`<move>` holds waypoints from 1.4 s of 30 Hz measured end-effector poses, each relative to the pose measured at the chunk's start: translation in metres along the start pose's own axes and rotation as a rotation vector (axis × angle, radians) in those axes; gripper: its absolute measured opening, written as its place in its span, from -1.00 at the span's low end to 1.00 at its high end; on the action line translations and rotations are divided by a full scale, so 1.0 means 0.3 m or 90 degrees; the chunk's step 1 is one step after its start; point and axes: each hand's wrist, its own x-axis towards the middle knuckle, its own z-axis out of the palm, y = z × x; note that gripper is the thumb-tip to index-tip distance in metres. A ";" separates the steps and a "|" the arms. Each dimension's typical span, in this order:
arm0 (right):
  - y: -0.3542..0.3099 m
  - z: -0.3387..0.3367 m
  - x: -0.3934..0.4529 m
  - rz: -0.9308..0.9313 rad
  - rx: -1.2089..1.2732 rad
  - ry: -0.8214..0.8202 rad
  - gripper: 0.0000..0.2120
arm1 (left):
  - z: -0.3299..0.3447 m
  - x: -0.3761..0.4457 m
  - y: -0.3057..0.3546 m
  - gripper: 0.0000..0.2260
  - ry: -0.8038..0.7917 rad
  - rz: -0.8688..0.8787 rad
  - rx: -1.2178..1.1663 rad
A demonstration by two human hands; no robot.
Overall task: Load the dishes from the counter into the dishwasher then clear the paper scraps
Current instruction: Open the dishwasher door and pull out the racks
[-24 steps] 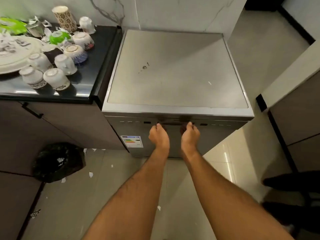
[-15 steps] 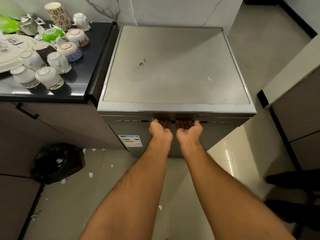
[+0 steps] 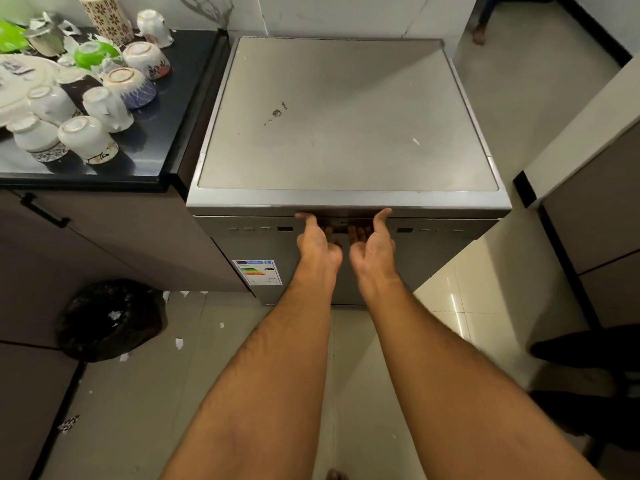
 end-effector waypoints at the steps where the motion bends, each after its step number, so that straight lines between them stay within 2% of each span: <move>1: -0.001 0.002 -0.003 0.001 -0.011 -0.001 -0.43 | 0.001 -0.003 -0.001 -0.62 0.004 -0.001 0.010; 7: 0.000 0.017 0.006 0.008 -0.020 0.027 -0.39 | 0.011 -0.012 -0.006 -0.52 0.029 -0.006 0.036; 9: 0.000 0.012 -0.008 0.021 -0.024 0.055 -0.39 | -0.006 -0.020 -0.017 -0.36 0.051 -0.018 0.070; 11: 0.013 -0.022 -0.045 0.043 -0.053 0.107 -0.44 | -0.040 -0.046 -0.040 -0.06 0.058 -0.049 0.132; 12: 0.025 -0.050 -0.068 0.049 -0.075 0.129 -0.46 | -0.064 -0.081 -0.053 0.00 0.081 -0.066 0.160; 13: 0.036 -0.082 -0.092 0.049 -0.092 0.141 -0.48 | -0.089 -0.109 -0.068 -0.07 0.126 -0.055 0.185; 15: 0.049 -0.128 -0.133 0.046 -0.092 0.157 -0.53 | -0.126 -0.151 -0.095 -0.41 0.211 -0.022 0.207; 17: 0.054 -0.156 -0.169 0.041 -0.084 0.176 -0.55 | -0.153 -0.201 -0.108 -0.51 0.236 -0.022 0.184; 21: 0.053 -0.211 -0.259 0.031 -0.114 0.198 -0.74 | -0.225 -0.258 -0.137 -0.55 0.243 -0.014 0.174; 24: 0.061 -0.265 -0.330 0.043 -0.111 0.215 -0.65 | -0.312 -0.292 -0.178 -0.57 0.245 -0.011 0.171; 29: 0.142 -0.435 -0.424 0.022 -0.170 0.262 -0.70 | -0.523 -0.354 -0.259 -0.66 0.230 -0.011 0.150; 34: 0.250 -0.647 -0.501 -0.048 -0.209 0.293 -0.66 | -0.737 -0.393 -0.339 -0.63 0.231 0.005 0.146; 42: 0.371 -0.990 -0.610 -0.031 -0.218 0.327 -0.62 | -1.064 -0.467 -0.490 -0.61 0.268 -0.045 0.138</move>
